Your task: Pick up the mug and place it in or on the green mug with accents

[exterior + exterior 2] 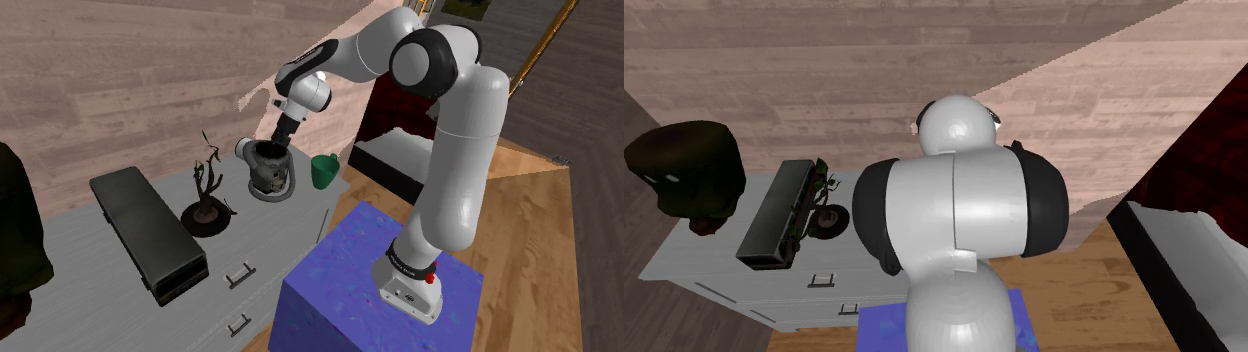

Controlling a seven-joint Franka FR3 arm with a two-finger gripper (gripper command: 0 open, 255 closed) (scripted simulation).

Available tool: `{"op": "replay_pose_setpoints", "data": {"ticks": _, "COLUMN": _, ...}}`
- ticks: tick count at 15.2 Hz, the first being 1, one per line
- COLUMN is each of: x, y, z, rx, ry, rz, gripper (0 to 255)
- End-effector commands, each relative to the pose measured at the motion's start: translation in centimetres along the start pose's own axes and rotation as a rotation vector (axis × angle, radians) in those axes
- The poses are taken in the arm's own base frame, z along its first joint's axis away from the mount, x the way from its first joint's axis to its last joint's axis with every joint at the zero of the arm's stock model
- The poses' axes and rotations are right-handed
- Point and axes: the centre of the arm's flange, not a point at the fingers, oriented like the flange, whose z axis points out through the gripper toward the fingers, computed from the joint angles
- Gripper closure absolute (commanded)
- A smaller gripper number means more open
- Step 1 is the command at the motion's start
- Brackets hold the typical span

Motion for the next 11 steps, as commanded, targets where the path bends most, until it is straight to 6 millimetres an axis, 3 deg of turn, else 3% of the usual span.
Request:
{"op": "replay_pose_setpoints", "data": {"ticks": 1, "x": 0.04, "y": -0.09, "z": 0.19, "rx": 0.003, "ry": -0.001, "rz": -0.001, "gripper": 0}}
{"op": "replay_pose_setpoints", "data": {"ticks": 3, "x": 0.04, "y": -0.09, "z": 0.19, "rx": 0.003, "ry": -0.001, "rz": -0.001, "gripper": 0}}
{"op": "replay_pose_setpoints", "data": {"ticks": 4, "x": 0.03, "y": -0.09, "z": 0.19, "rx": 0.003, "ry": -0.001, "rz": -0.001, "gripper": 255}}
{"op": "replay_pose_setpoints", "data": {"ticks": 11, "x": 0.04, "y": -0.14, "z": 0.16, "rx": 0.003, "ry": -0.001, "rz": -0.001, "gripper": 255}}
